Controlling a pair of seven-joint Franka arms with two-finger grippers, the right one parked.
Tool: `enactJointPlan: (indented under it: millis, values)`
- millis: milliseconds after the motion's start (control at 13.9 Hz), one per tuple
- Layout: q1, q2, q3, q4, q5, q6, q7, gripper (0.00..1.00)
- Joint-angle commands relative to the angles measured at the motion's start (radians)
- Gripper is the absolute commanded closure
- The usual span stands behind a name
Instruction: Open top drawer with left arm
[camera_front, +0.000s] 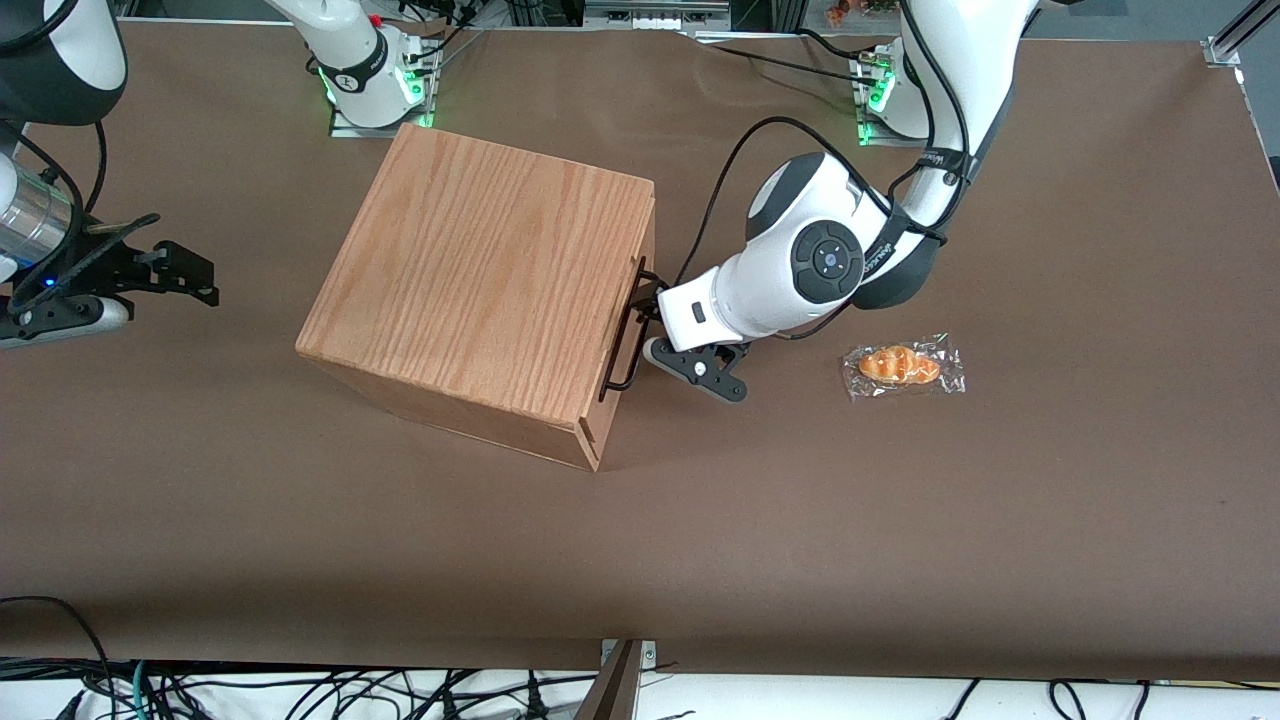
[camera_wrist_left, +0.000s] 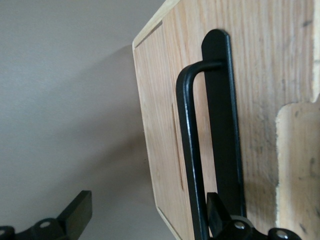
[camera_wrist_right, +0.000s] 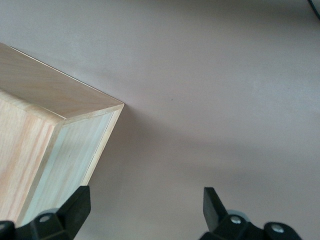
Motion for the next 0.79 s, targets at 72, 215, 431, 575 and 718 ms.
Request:
enactJointPlan:
  millis: [72,215,431,575,718]
  values:
    - [-0.010,0.015,0.008,0.028,0.084,-0.006,0.002,0.00]
    - [-0.005,0.015,0.008,0.022,0.084,-0.007,0.002,0.00]
    - [0.004,0.013,0.014,0.019,0.084,-0.010,0.002,0.00]
    - [0.016,0.012,0.017,0.019,0.084,-0.013,0.002,0.00]
    - [0.030,0.007,0.017,0.017,0.084,-0.021,0.005,0.00]
